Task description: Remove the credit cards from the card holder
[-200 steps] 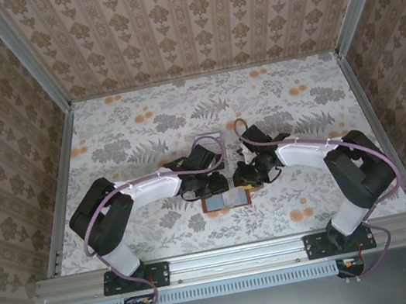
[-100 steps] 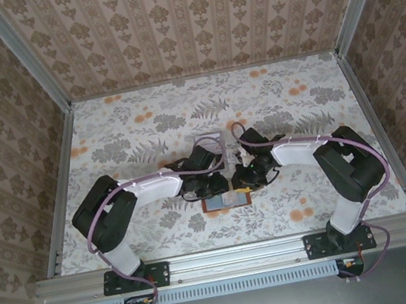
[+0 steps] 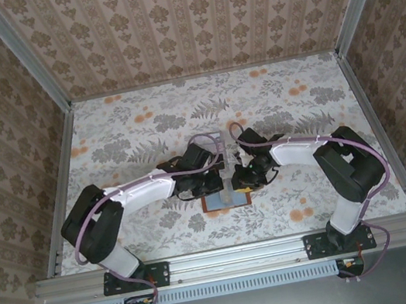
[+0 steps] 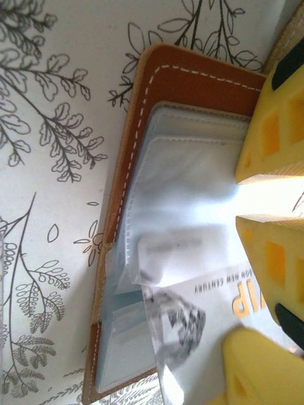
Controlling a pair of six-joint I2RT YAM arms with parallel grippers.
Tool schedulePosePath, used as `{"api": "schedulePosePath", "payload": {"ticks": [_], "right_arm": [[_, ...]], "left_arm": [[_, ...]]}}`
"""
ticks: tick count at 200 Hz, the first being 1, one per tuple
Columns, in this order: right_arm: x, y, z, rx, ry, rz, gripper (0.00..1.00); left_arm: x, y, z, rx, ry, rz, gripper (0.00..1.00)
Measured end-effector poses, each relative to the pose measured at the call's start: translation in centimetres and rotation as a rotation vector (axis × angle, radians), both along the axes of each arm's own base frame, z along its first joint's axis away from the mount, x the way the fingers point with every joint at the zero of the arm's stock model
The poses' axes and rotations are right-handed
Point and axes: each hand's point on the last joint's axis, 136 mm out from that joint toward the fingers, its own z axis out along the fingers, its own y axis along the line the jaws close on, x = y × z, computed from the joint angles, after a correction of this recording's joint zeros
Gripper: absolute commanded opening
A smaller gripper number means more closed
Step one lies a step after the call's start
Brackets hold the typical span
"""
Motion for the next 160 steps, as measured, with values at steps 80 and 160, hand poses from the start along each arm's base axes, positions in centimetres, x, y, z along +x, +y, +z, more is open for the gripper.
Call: {"api": "schedulePosePath", "payload": {"ticks": [80, 160], "right_arm": [[0.0, -0.5, 0.2, -0.027, -0.005, -0.002, 0.23], [1.3, -0.8, 4.3, -0.007, -0.095, -0.01, 0.23]], "left_arm": [[-0.5, 3.3, 0.8, 0.137, -0.041, -0.093, 0.0], [1.2, 3.0, 5.9, 0.225, -0.302, -0.505, 0.0]]}}
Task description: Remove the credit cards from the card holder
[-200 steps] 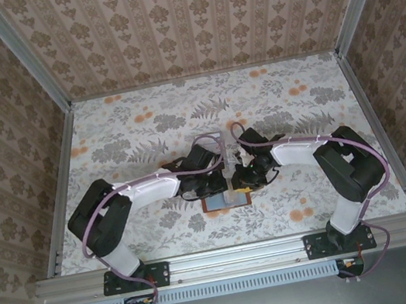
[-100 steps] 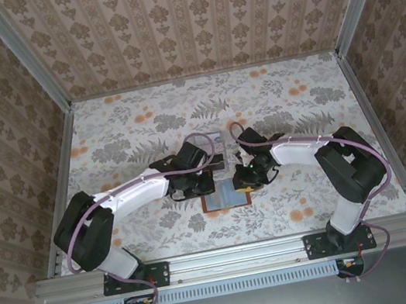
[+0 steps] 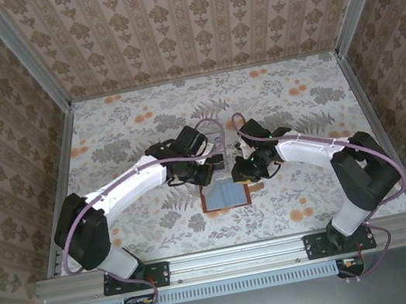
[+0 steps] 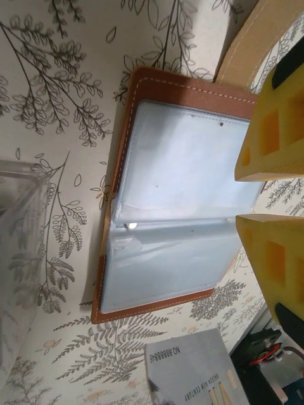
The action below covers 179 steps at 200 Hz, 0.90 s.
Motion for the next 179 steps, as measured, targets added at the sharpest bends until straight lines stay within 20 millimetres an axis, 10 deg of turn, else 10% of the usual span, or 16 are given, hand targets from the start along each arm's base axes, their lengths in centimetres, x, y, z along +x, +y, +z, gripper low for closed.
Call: {"api": "schedulePosePath", "payload": {"ticks": [117, 179], "right_arm": [[0.3, -2.9, 1.9, -0.026, -0.025, -0.049, 0.23], [0.5, -4.1, 3.1, -0.028, -0.058, -0.068, 0.23]], "left_arm": [[-0.1, 1.6, 2.0, 0.141, -0.259, -0.696, 0.0], [4.2, 0.9, 4.6, 0.17, -0.383, -0.86, 0.0]]}}
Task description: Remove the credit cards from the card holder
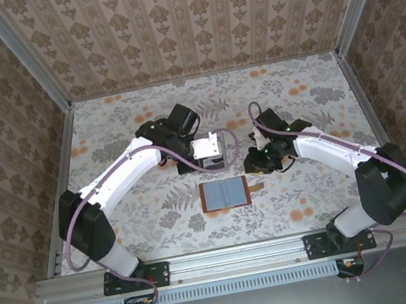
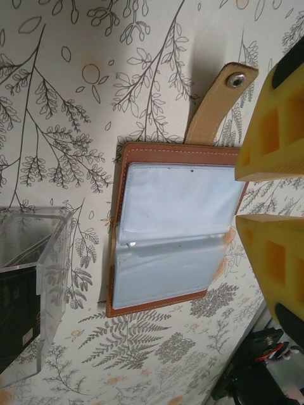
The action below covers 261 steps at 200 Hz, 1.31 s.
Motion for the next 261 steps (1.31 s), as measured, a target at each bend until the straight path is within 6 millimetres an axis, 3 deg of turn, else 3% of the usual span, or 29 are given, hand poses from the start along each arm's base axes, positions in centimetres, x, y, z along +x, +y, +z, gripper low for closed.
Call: {"api": "schedulePosePath", "payload": {"ticks": [34, 81, 142, 224, 261], "right_arm": [[-0.2, -0.6, 0.2, -0.004, -0.009, -0.014, 0.23], [-0.5, -1.3, -0.3, -0.021, 0.01, -0.029, 0.23], [-0.6, -1.6, -0.4, -0.024, 0.017, -0.037, 0.23], [-0.5, -1.8, -0.5, -0.024, 0.018, -0.043, 0.23], [-0.6, -2.0, -0.8, -0.028, 0.026, -0.047, 0.23]], "left_arm": [[2.3, -1.1, -0.1, 0.027, -0.014, -0.062, 0.0], [4.2, -2.7, -1.4, 0.074, 0.007, -0.137, 0.0], [6.3, -3.4, -3.1, 0.116, 0.041, -0.157, 0.0], [9.1, -4.4, -0.9, 0.094, -0.042, -0.162, 0.0], [10.0, -4.7, -1.1, 0.093, -0.053, -0.166, 0.0]]}}
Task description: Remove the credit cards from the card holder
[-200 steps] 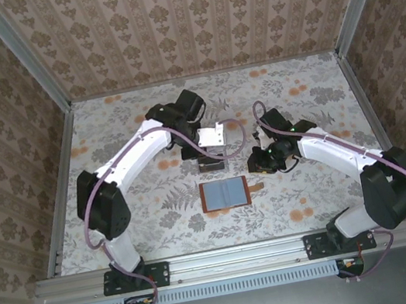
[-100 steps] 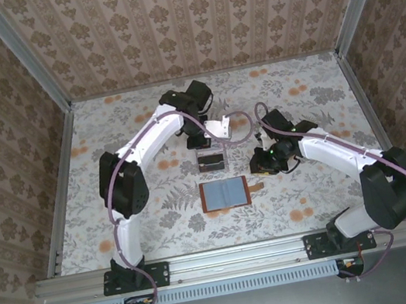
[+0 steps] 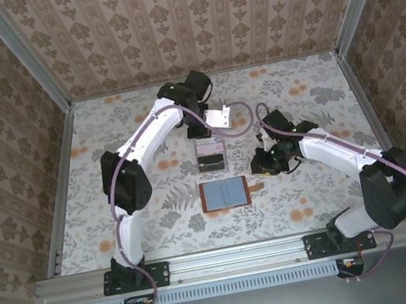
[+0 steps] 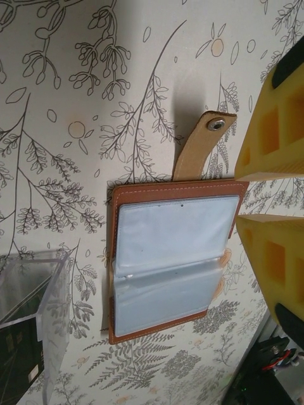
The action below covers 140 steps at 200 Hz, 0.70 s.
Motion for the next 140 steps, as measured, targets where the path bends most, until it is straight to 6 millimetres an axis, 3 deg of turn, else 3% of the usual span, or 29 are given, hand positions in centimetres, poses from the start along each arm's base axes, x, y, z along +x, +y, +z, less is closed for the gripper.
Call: {"api": "schedulePosePath", "payload": {"ticks": [81, 140], "right_arm": [[-0.1, -0.1, -0.3, -0.001, 0.005, -0.001, 0.23], [0.0, -0.2, -0.3, -0.001, 0.005, -0.005, 0.24]], "left_arm": [[1.0, 0.2, -3.6, 0.067, 0.046, 0.009, 0.0], [2.0, -0.2, -3.8, 0.065, 0.038, 0.016, 0.19]]}}
